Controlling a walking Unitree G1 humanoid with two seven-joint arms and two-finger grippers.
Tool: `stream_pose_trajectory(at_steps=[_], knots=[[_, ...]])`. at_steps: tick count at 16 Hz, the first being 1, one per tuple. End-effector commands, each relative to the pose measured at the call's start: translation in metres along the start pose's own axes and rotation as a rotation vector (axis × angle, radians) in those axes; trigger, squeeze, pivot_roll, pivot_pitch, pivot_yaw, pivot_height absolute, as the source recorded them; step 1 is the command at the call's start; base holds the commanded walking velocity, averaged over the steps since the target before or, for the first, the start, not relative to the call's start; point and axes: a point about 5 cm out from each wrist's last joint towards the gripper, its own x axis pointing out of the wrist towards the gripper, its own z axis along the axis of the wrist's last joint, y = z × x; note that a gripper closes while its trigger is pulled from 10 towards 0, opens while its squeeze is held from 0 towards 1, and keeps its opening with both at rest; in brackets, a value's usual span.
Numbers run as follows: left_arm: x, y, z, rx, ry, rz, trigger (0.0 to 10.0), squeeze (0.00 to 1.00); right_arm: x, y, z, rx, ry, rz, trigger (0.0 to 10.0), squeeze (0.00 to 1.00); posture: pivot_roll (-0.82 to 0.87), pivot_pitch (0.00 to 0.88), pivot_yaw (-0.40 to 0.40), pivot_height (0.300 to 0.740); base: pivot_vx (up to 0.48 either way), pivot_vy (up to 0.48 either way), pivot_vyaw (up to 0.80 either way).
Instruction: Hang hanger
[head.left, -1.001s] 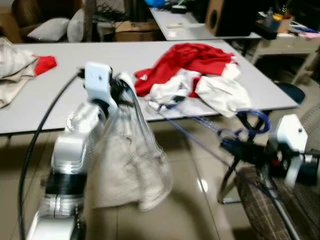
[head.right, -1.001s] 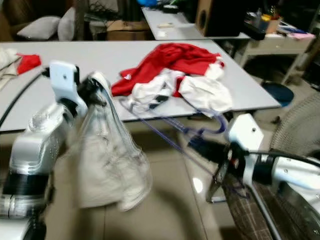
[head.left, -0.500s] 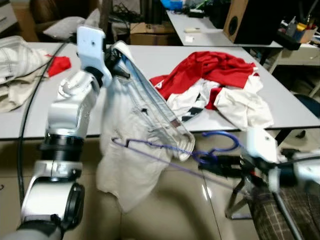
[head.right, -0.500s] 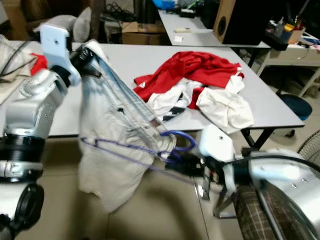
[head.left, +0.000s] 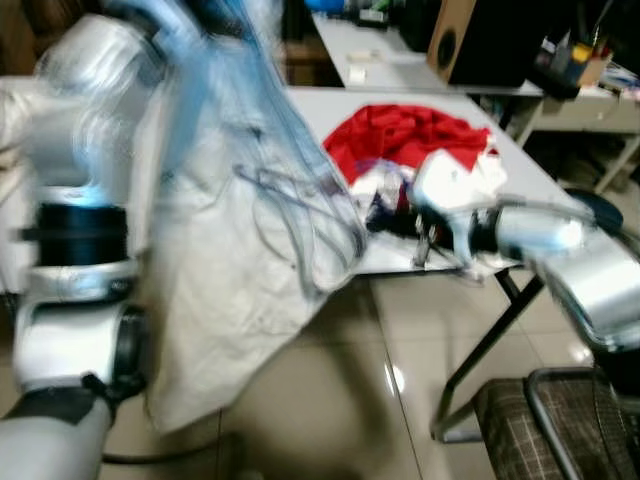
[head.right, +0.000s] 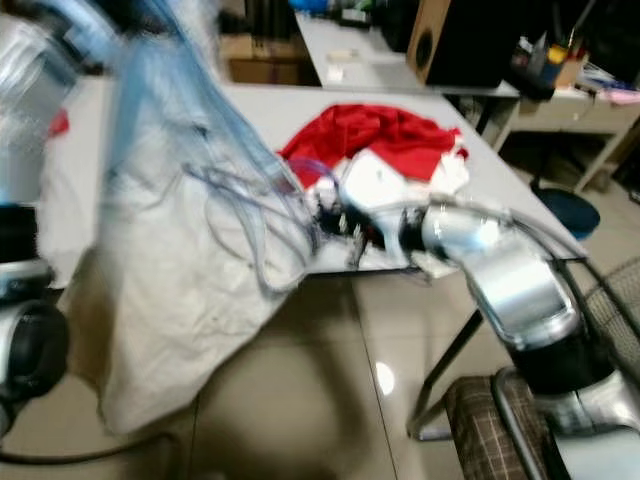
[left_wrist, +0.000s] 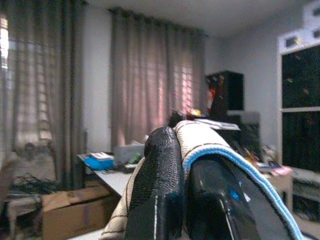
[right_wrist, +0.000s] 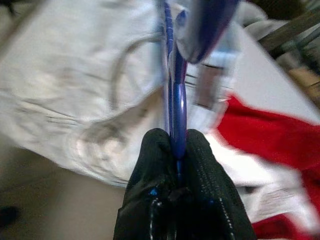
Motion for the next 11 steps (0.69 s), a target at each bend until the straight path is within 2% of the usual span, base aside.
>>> stream_pose_trajectory(at_steps=[1,2,3,4,5,6,7,9,10,11], knots=[[0.01,-0.02,0.031,0.01,-0.113,-0.097,10.0,0.0,0.0,-0.02,-0.012,-0.011,0.082,-0.095,10.0,0.0,0.06,0.0,-0.071,0.74,0.375,0.0,0.0],[0.01,-0.019,0.033,0.007,-0.119,-0.098,10.0,0.0,0.004,-0.036,-0.007,-0.038,0.084,-0.16,10.0,0.0,0.06,0.0,-0.071,0.74,0.379,0.0,0.0],[0.01,-0.02,0.04,-0.009,-0.148,-0.107,10.0,0.0,0.003,-0.09,0.017,-0.167,0.093,-0.438,10.0,0.0,0.06,0.0,-0.064,0.74,0.382,0.0,0.0],[0.011,-0.021,0.043,-0.012,-0.166,-0.113,10.0,0.0,-0.003,-0.112,0.034,-0.219,0.072,-0.583,10.0,0.0,0.06,0.0,-0.067,0.74,0.382,0.0,0.0],[0.011,-0.022,0.045,-0.013,-0.176,-0.117,10.0,0.0,-0.008,-0.124,0.044,-0.247,0.053,-0.671,10.0,0.0,0.06,0.0,-0.067,0.74,0.382,0.0,0.0],[0.012,-0.024,0.055,-0.016,-0.23,-0.117,10.0,0.0,-0.039,-0.155,0.079,-0.264,-0.056,-0.921,10.0,0.0,0.06,0.0,-0.075,0.74,0.386,0.0,0.0],[0.012,-0.024,0.063,-0.026,-0.274,-0.107,10.0,0.0,-0.064,-0.169,0.1,-0.241,-0.174,-1.079,10.0,0.0,0.06,0.0,-0.074,0.74,0.39,0.0,0.0],[0.011,-0.023,0.066,-0.029,-0.305,-0.091,10.0,0.0,-0.075,-0.171,0.107,-0.246,-0.24,-1.141,10.0,0.0,0.05,0.0,-0.07,0.74,0.394,0.0,0.0],[0.01,-0.024,0.065,-0.028,-0.33,-0.075,10.0,0.0,-0.073,-0.167,0.102,-0.251,-0.286,-1.129,10.0,0.0,0.05,0.0,-0.062,0.74,0.398,0.0,0.0],[0.009,-0.026,0.06,-0.028,-0.324,-0.075,10.0,0.0,-0.066,-0.163,0.093,-0.254,-0.284,-1.099,10.0,0.0,0.04,0.0,-0.052,0.74,0.398,0.0,0.0]])
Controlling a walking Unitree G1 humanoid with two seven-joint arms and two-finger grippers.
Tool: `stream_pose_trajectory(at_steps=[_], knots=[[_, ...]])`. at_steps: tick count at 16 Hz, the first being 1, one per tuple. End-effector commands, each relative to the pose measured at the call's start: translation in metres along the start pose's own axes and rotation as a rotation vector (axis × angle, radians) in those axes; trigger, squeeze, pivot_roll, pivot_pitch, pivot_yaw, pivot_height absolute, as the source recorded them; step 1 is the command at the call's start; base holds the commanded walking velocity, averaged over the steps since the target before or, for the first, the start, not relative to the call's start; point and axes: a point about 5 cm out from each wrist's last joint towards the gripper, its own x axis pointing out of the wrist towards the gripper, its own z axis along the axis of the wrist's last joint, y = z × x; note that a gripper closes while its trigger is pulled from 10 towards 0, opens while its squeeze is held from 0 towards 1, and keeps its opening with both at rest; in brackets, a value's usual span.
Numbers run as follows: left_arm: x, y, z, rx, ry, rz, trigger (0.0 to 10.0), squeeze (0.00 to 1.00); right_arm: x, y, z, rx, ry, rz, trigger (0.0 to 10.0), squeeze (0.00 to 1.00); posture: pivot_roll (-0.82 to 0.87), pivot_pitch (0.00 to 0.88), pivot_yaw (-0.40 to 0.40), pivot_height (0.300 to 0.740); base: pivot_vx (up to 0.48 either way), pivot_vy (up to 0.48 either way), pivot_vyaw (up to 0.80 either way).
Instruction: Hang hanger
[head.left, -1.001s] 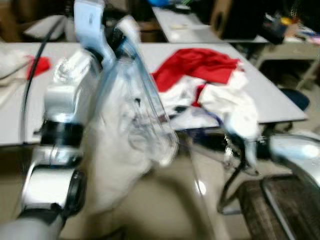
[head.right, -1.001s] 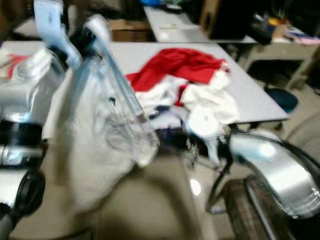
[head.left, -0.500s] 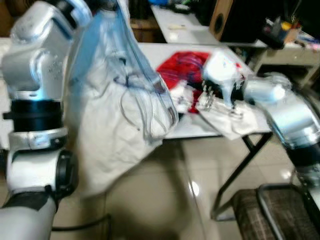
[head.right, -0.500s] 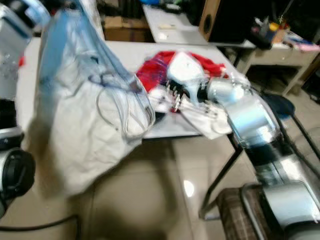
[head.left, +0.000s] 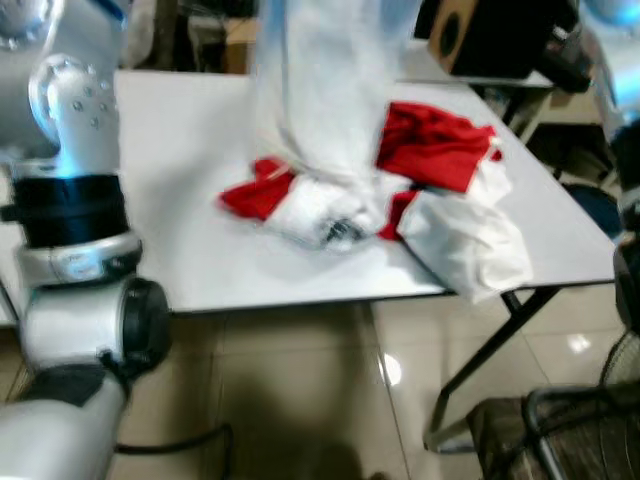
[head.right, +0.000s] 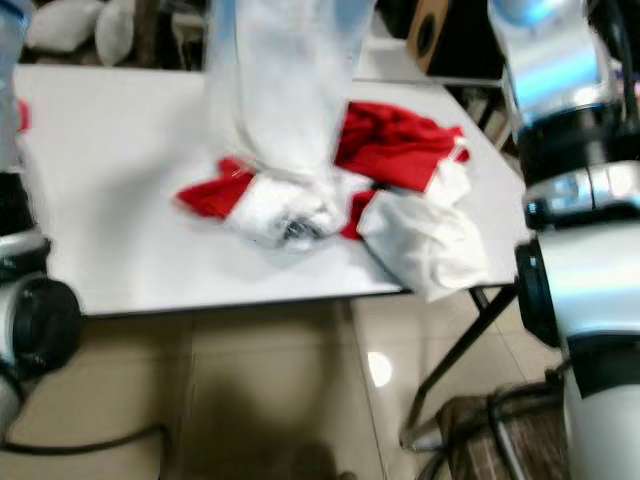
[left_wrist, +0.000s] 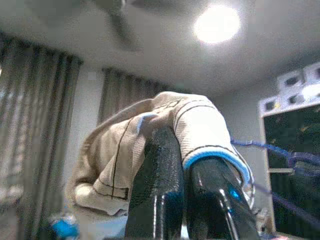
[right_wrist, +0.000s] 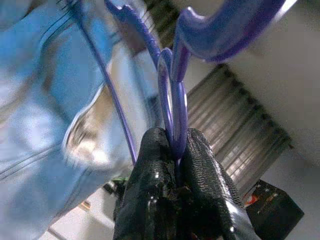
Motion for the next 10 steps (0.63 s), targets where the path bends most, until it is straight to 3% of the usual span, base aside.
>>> stream_pose_trajectory(at_steps=[1,2,3,4,8,9,10], knots=[[-0.004,-0.004,-0.003,0.039,0.005,-0.008,10.0,0.0,-0.005,0.002,-0.012,0.029,0.02,-0.004,10.0,0.0,0.04,0.0,-0.052,0.74,0.394,0.0,0.0],[-0.015,-0.008,-0.025,0.053,0.073,0.002,10.0,0.0,-0.014,0.019,-0.027,0.032,0.037,0.053,10.0,0.0,0.04,0.0,-0.032,0.74,0.379,0.0,0.0],[-0.053,-0.017,-0.079,0.088,0.273,0.023,10.0,0.0,-0.038,0.051,-0.053,0.06,0.07,0.179,10.0,0.0,0.03,0.0,-0.02,0.74,0.33,0.0,0.0],[-0.085,-0.026,-0.114,0.118,0.425,0.022,10.0,0.0,-0.057,0.073,-0.067,0.094,0.089,0.274,10.0,0.0,0.02,0.0,-0.012,0.74,0.322,0.0,0.0],[-0.161,-0.034,-0.171,0.161,0.774,0.062,10.0,0.0,-0.118,0.101,-0.069,0.215,0.079,0.571,10.0,0.0,0.01,0.0,-0.001,0.74,0.0,0.0,0.0],[-0.177,-0.032,-0.178,0.169,0.875,0.061,10.0,0.0,-0.136,0.104,-0.063,0.253,0.068,0.684,10.0,0.0,0.01,0.0,0.0,0.74,0.0,0.0,0.0],[-0.196,-0.028,-0.183,0.219,0.999,0.018,10.0,0.0,-0.167,0.105,-0.049,0.305,0.057,0.878,10.0,0.0,0.01,0.0,-0.001,0.74,0.0,0.0,0.0]])
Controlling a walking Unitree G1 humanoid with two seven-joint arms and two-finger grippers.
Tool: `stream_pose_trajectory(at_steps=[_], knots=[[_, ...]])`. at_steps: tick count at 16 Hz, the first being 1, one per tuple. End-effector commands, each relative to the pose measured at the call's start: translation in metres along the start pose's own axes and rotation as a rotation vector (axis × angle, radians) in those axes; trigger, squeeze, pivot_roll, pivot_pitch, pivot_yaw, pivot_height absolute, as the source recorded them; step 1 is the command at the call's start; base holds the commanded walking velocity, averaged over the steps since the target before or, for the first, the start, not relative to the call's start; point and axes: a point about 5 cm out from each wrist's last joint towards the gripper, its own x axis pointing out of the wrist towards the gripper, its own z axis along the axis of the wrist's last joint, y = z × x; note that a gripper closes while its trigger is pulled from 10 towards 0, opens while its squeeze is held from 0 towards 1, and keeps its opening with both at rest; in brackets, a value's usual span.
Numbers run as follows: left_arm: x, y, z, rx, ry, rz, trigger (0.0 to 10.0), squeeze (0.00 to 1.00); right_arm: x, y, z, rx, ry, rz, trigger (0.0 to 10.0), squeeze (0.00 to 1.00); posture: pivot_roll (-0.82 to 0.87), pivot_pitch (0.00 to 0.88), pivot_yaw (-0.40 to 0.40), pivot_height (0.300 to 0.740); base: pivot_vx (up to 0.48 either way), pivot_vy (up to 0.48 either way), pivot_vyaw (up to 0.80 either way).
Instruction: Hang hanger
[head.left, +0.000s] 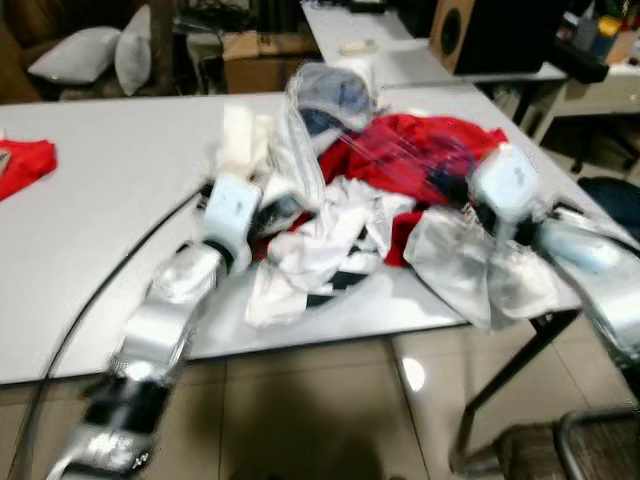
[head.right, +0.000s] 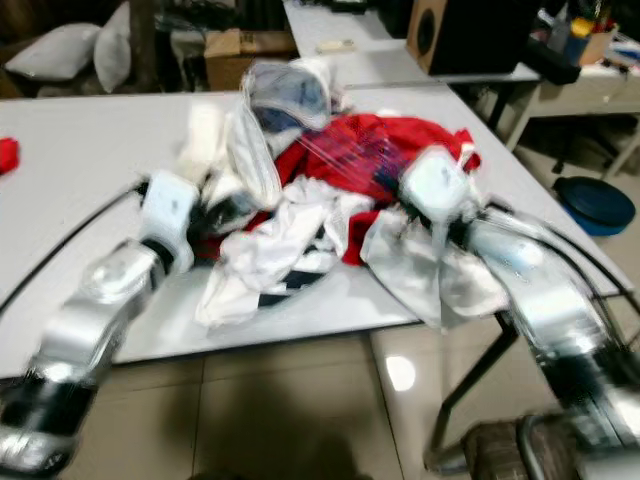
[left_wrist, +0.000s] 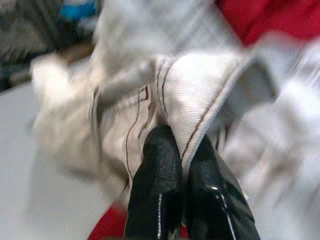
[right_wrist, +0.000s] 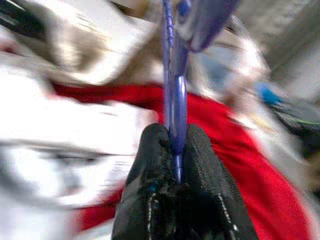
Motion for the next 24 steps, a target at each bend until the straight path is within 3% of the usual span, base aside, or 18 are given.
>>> stream_pose_trajectory(at_steps=[1,4,5,7,10,11,12,13,14,16,18,20,22,24], knots=[[-0.004,0.003,-0.008,0.063,0.062,-0.03,10.0,0.0,-0.009,0.01,0.02,0.004,-0.044,0.131,10.0,0.0,0.0,0.0,0.002,0.74,0.0,0.0,0.0],[-0.014,-0.002,-0.016,0.094,0.142,-0.194,10.0,0.0,-0.031,0.005,0.03,0.013,-0.006,0.177,10.0,0.0,0.0,0.0,0.003,0.74,0.0,0.0,0.0],[-0.018,0.005,-0.017,0.087,0.162,-0.175,10.0,1.0,-0.041,-0.002,0.038,0.044,-0.022,0.16,10.0,0.0,0.01,0.0,0.002,0.74,0.0,0.0,0.0],[-0.026,0.02,-0.012,0.075,0.155,-0.146,10.0,1.0,-0.054,-0.015,0.051,0.084,-0.067,0.074,10.0,0.0,0.0,0.0,0.005,0.74,0.0,0.0,0.0],[-0.044,0.031,0.009,-0.024,-0.04,-0.189,10.0,1.0,-0.055,-0.019,0.053,0.186,-0.067,-0.033,10.0,0.0,0.01,0.0,0.002,0.74,0.0,0.0,0.0],[-0.049,0.041,0.018,-0.043,-0.11,-0.122,10.0,1.0,-0.051,-0.017,0.047,0.24,-0.036,-0.091,10.0,0.0,0.01,0.0,0.002,0.74,0.0,0.0,0.0],[-0.052,0.058,0.041,-0.085,-0.291,0.046,10.0,1.0,-0.044,-0.016,0.037,0.333,-0.019,-0.21,10.0,0.0,0.01,0.0,0.002,0.74,0.0,0.0,0.0],[-0.055,0.066,0.053,-0.165,-0.384,0.135,10.0,0.91,-0.039,-0.011,0.033,0.365,-0.003,-0.239,10.0,0.0,0.01,0.0,0.002,0.74,0.0,0.0,0.0],[-0.059,0.068,0.061,-0.233,-0.435,0.158,10.0,0.0,-0.032,0.001,0.033,0.397,-0.001,-0.225,10.0,0.0,0.02,0.0,-0.01,0.74,0.0,0.0,0.0],[-0.06,0.058,0.059,-0.22,-0.396,0.126,10.0,0.0,-0.018,0.018,0.036,0.438,-0.02,-0.258,10.0,0.0,0.03,0.0,-0.006,0.74,0.0,0.0,0.0],[-0.062,0.044,0.053,-0.185,-0.37,0.174,10.0,0.0,-0.011,0.027,0.034,0.453,0.01,-0.375,10.0,0.0,0.05,0.0,-0.004,0.74,0.0,0.0,0.0],[-0.063,0.01,0.034,-0.188,-0.28,0.12,10.0,0.0,-0.01,0.043,0.019,0.545,0.06,-0.573,10.0,0.0,0.03,0.0,0.014,0.74,0.0,0.187,0.0],[-0.059,-0.007,0.022,-0.181,-0.225,0.072,10.0,0.0,-0.009,0.057,0.008,0.58,0.099,-0.606,10.0,0.0,0.05,0.0,0.014,0.74,0.0,0.418,0.0],[-0.054,-0.007,0.006,-0.16,-0.124,0.14,10.0,0.0,-0.005,0.063,0.001,0.636,0.101,-0.616,10.0,0.0,0.06,0.0,0.018,0.74,0.0,0.476,0.0]])
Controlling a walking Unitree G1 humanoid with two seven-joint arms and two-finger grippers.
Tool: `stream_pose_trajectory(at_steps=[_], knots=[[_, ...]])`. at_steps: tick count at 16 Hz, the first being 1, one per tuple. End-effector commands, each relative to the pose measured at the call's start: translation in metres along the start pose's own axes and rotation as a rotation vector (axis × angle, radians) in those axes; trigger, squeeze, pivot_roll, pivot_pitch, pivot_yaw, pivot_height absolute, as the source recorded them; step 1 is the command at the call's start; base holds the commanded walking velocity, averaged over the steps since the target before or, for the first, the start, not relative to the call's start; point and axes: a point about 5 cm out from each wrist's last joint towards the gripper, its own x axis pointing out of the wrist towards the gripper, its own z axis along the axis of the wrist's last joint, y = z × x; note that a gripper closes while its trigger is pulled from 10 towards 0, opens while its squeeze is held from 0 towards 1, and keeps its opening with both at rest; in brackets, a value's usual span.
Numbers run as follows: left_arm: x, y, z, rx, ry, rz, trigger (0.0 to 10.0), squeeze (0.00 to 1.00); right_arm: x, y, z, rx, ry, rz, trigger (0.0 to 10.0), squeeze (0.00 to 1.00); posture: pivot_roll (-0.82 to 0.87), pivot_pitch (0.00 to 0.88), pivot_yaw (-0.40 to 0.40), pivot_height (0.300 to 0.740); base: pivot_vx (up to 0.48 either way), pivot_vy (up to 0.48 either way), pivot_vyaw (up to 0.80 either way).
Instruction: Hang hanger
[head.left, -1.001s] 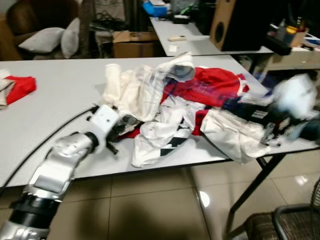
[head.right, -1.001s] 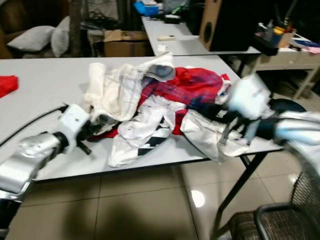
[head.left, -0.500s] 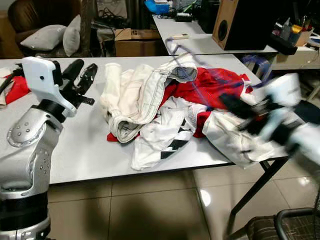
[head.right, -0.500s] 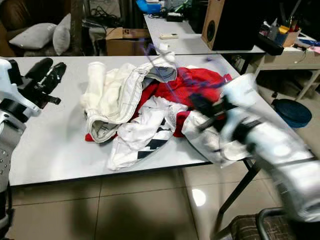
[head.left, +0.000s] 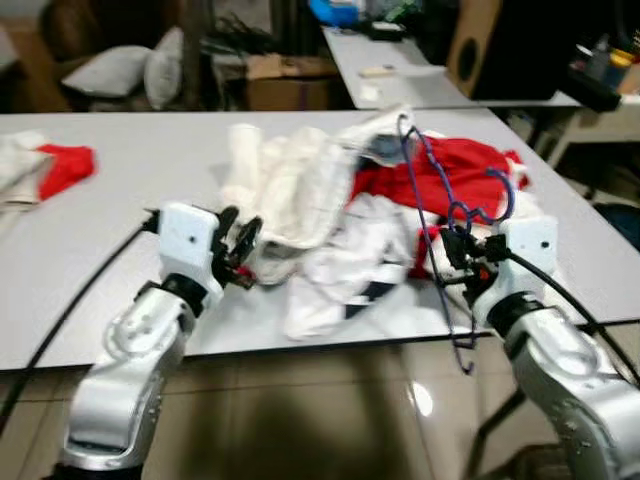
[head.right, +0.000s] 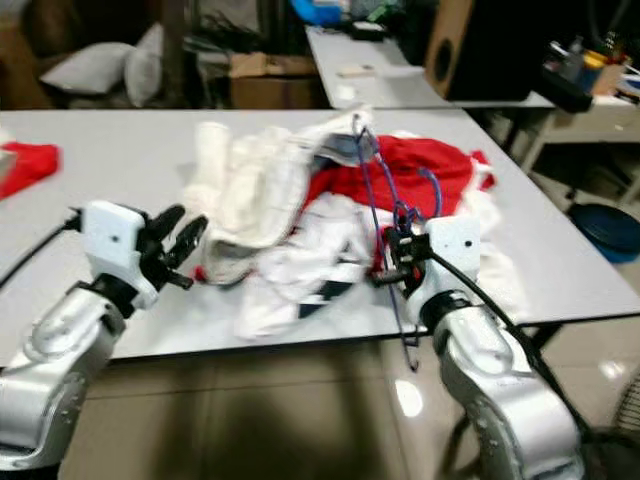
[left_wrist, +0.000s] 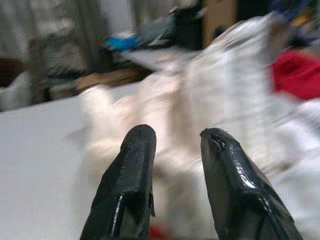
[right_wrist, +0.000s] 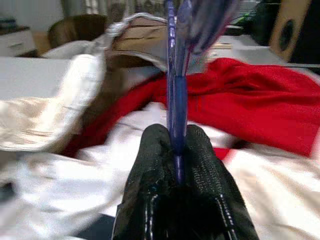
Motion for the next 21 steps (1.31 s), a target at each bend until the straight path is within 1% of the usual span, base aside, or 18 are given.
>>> stream_pose_trajectory(at_steps=[1,2,4,5,6,7,8,10,12,15,21], knots=[[-0.001,0.01,-0.007,0.03,0.048,0.061,10.0,0.0,0.003,0.002,0.003,-0.028,-0.02,0.017,10.0,0.0,0.05,0.0,0.027,0.74,0.0,0.476,0.0],[-0.001,0.012,-0.008,0.03,0.056,0.07,10.0,0.0,0.003,0.004,0.002,-0.048,-0.021,0.014,10.0,0.0,0.04,0.0,0.032,0.74,0.0,0.48,0.0],[0.004,0.014,-0.007,0.031,0.049,0.088,10.0,0.0,0.001,0.004,0.002,-0.025,-0.034,-0.006,10.0,0.0,0.05,0.0,0.026,0.74,0.0,0.478,0.0],[0.007,0.014,-0.003,0.019,0.034,0.099,10.0,0.0,0.001,0.002,0.001,-0.008,-0.036,-0.018,10.0,0.0,0.05,0.0,0.026,0.74,0.0,0.48,0.0],[0.007,0.013,-0.002,0.0,0.03,0.107,10.0,0.0,0.003,0.002,0.0,-0.011,-0.033,-0.016,10.0,0.0,0.06,0.0,0.024,0.74,0.0,0.48,0.0],[0.006,0.013,-0.004,-0.026,0.035,0.115,10.0,0.0,0.004,0.004,-0.002,-0.018,-0.028,-0.006,10.0,0.0,0.06,0.0,0.024,0.74,0.0,0.48,0.0],[0.005,0.013,-0.006,-0.034,0.038,0.121,10.0,0.0,0.005,0.006,-0.002,-0.026,-0.027,0.005,10.0,0.0,0.04,0.0,0.025,0.74,0.0,0.48,0.0],[0.009,0.013,-0.006,-0.041,0.032,0.135,10.0,0.0,0.003,0.013,-0.001,-0.036,-0.027,0.043,10.0,0.0,0.03,0.0,0.024,0.74,0.0,0.48,0.0],[0.01,0.011,-0.004,-0.048,0.026,0.138,10.0,0.0,0.003,0.012,-0.002,-0.048,-0.021,0.058,10.0,0.0,0.03,0.0,0.024,0.74,0.0,0.48,0.0],[0.007,0.013,-0.008,-0.037,0.038,0.152,10.0,0.0,0.003,0.011,-0.003,-0.055,-0.019,0.058,10.0,0.0,0.03,0.0,0.014,0.74,0.0,0.48,0.0],[0.005,0.012,-0.008,-0.024,0.041,0.151,10.0,0.0,0.002,0.013,-0.007,-0.055,-0.002,0.067,10.0,0.0,0.04,0.0,0.016,0.74,0.0,0.48,0.0]])
